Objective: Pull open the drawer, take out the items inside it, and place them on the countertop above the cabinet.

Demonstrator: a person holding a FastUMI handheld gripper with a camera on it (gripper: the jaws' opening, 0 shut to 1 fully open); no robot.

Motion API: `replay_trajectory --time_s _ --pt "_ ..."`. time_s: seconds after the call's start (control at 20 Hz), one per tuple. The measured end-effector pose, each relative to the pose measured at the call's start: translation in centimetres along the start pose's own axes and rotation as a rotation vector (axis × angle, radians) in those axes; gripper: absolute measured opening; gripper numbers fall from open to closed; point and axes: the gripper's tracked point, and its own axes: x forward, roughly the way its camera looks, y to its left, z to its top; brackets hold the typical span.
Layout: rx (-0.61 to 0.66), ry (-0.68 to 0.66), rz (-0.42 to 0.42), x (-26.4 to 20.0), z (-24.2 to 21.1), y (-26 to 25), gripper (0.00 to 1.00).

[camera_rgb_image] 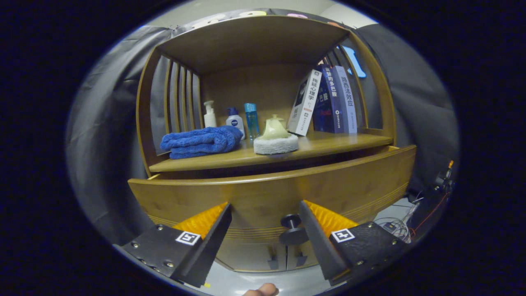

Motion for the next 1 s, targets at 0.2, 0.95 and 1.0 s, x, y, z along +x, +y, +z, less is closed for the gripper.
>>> replay_trajectory --time_s 0.2,0.95,1.0 --pt "0.002 -0.006 0.003 1.5 0.2 0.1 1.00" --pt "0.002 -0.039 0.007 4.4 0.7 -0.2 0.99" --pt "0.005 -0.037 0.007 4.4 0.7 -0.2 0.98"
